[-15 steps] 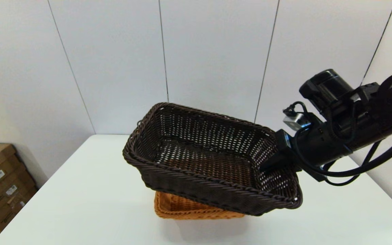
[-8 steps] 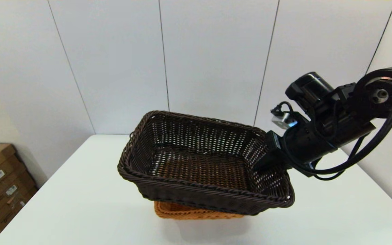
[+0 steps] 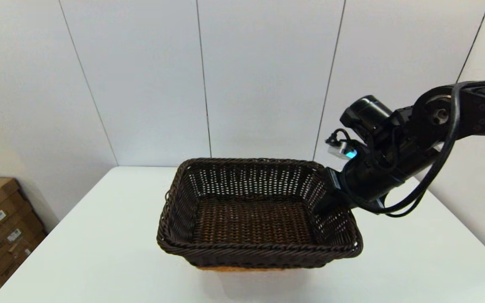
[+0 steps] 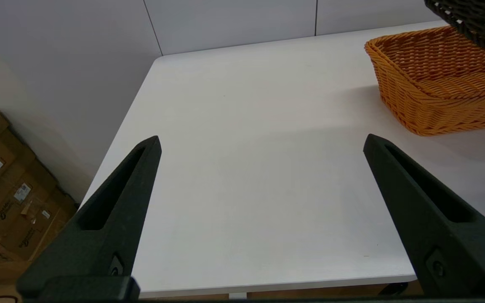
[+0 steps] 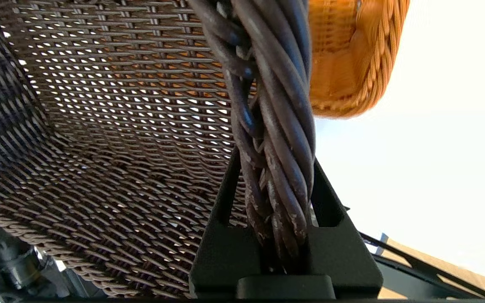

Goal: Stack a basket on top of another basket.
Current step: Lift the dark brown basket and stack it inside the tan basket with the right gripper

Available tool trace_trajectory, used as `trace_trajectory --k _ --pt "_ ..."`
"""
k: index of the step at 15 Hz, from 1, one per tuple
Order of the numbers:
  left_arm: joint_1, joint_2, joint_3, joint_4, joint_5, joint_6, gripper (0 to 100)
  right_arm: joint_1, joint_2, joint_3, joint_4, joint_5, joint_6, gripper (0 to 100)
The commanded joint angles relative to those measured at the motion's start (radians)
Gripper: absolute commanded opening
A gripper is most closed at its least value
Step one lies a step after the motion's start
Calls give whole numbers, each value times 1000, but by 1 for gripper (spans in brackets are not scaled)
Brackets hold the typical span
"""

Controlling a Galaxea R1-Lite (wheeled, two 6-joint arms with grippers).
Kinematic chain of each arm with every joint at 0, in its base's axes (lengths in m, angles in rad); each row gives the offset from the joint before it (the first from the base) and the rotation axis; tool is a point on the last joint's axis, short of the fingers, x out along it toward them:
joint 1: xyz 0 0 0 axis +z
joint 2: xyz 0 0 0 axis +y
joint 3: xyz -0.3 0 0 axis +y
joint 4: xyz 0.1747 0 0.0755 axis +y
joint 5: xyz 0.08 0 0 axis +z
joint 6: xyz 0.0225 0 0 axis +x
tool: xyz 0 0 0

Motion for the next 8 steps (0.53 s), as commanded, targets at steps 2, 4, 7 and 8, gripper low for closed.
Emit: trace_trajectory --k 2,4,7,8 --pt "0 1 0 1 0 0 100 4 94 -83 48 2 -2 0" --pt "0 1 0 1 0 0 100 4 127 -123 59 2 -3 0" --pt "0 1 0 1 0 0 100 13 173 -197 97 2 -3 0" --pt "0 1 0 1 0 0 100 13 185 -215 100 2 -3 0"
